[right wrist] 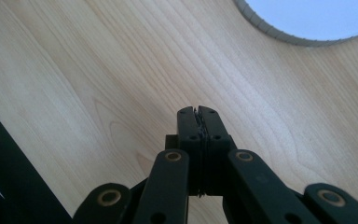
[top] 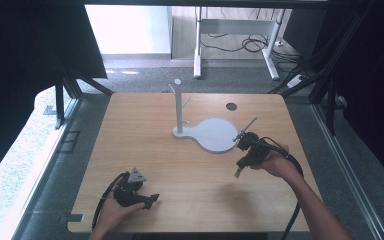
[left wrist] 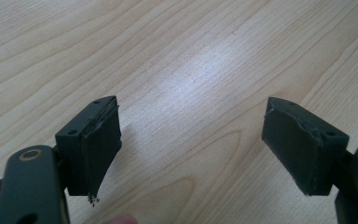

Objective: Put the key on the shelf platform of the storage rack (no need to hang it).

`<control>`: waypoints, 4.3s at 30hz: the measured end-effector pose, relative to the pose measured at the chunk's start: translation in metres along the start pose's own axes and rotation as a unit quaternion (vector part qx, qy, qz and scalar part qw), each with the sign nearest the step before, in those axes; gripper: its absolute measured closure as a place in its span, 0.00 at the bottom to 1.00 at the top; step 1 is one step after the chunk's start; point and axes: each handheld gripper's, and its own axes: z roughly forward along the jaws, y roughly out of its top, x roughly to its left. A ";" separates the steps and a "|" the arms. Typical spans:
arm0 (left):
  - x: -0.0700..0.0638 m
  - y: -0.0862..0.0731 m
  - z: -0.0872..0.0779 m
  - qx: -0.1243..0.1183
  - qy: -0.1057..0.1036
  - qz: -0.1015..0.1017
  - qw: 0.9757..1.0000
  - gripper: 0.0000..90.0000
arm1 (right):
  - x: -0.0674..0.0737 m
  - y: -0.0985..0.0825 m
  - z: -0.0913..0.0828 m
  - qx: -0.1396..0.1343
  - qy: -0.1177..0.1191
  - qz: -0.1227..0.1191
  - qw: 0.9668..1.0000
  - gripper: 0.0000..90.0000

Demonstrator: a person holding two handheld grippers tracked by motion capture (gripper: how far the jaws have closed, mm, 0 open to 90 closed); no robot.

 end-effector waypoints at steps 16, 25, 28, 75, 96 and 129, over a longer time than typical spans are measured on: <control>-0.001 0.000 0.002 0.004 -0.001 -0.001 1.000 0.22 | -0.008 0.021 -0.001 -0.011 -0.001 0.005 1.000 1.00; -0.001 0.000 0.001 0.002 -0.002 -0.002 1.000 0.22 | -0.014 0.031 -0.004 -0.022 -0.012 0.009 1.000 1.00; -0.001 0.000 0.001 0.002 -0.002 -0.002 1.000 0.22 | -0.016 0.034 -0.004 -0.022 -0.011 0.013 1.000 1.00; -0.001 0.000 0.003 0.004 -0.003 0.002 1.000 0.22 | -0.040 0.071 -0.001 -0.027 -0.017 0.033 0.999 1.00; -0.001 0.000 0.004 0.005 -0.003 0.003 1.000 0.22 | -0.047 0.091 0.008 -0.022 -0.018 0.047 0.998 1.00; 0.000 0.000 0.003 0.005 -0.003 0.003 1.000 0.22 | -0.067 0.116 0.024 -0.017 -0.016 0.071 0.997 1.00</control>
